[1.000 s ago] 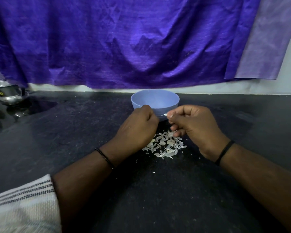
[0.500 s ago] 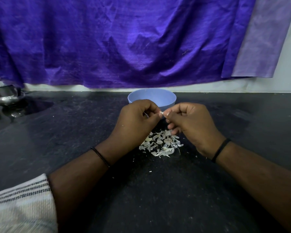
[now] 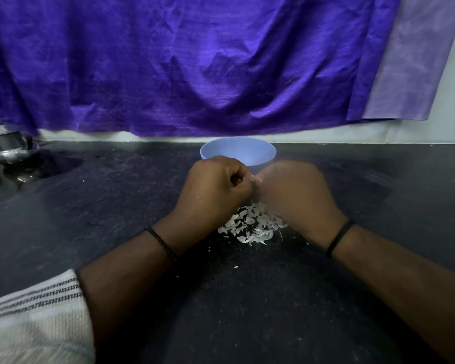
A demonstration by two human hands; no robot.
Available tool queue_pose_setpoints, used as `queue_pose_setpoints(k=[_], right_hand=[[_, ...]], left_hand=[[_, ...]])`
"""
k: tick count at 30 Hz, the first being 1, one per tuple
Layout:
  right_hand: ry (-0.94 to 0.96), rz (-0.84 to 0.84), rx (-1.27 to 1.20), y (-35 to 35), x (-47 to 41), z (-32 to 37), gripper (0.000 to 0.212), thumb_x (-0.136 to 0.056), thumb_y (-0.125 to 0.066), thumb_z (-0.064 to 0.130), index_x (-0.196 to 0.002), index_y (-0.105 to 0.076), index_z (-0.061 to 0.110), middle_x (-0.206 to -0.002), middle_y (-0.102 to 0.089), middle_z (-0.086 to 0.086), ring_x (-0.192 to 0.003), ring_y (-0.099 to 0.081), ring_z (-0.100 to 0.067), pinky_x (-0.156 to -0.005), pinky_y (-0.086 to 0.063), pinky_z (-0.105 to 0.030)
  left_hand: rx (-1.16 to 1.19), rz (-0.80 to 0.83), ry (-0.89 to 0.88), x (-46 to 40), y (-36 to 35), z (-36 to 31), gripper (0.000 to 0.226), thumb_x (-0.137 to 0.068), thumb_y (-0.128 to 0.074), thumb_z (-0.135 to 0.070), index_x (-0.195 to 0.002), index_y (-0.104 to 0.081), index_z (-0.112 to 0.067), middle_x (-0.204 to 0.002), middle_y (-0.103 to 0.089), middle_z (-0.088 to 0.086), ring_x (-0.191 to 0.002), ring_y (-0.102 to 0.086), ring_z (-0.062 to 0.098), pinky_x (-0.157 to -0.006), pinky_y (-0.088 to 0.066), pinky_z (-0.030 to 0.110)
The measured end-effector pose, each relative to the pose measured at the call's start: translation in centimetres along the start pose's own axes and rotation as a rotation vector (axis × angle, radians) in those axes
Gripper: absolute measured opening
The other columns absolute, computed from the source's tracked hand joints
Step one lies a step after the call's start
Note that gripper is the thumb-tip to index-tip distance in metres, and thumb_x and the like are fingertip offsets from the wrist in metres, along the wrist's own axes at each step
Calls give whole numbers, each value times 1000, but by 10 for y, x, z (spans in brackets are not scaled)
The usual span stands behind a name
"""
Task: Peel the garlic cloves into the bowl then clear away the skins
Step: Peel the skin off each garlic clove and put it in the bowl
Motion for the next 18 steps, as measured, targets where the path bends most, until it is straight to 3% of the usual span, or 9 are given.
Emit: queue_pose_setpoints(k=[7, 11, 15, 18], right_hand=[[14, -32, -77, -2, 0, 1, 10, -91, -70, 10, -81, -73, 13, -68, -71, -4, -60, -68, -16, -59, -59, -31], [21, -61, -93, -3, 1, 0, 12, -89, -71, 8, -79, -73, 14, -68, -71, -3, -60, -68, -15, -62, -61, -35], [75, -93, -79, -1, 2, 2, 15, -88, -72, 9, -78, -73, 19, -68, -71, 1, -63, -68, -15, -65, -61, -39], [156, -128, -94, 0, 4, 9, 17, -89, -72, 9, -80, -73, 23, -74, -72, 4, -68, -69, -14, -66, -60, -34]], left_hand=[[292, -3, 238, 1, -3, 9, 13, -88, -69, -11, -76, -75, -8, -53, -65, -2, -43, -56, 2, -45, -43, 16], [551, 14, 427, 5, -9, 18, 11, -88, -69, -8, -79, -72, -2, -56, -64, 13, -51, -59, 28, -50, -49, 35], [770, 32, 551, 9, -15, 18, 11, -88, -64, 4, -88, -66, 15, -59, -61, 12, -45, -56, 18, -43, -46, 27], [960, 59, 618, 8, -17, 16, 9, -89, -62, 3, -88, -65, 11, -60, -61, 9, -46, -56, 15, -42, -49, 25]])
Point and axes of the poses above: each hand's wrist, its own x-axis away from the middle knuckle, its own y-axis out of the back of the hand, z = x × y, the point moved 6 cm from there along -x, towards the middle knuckle
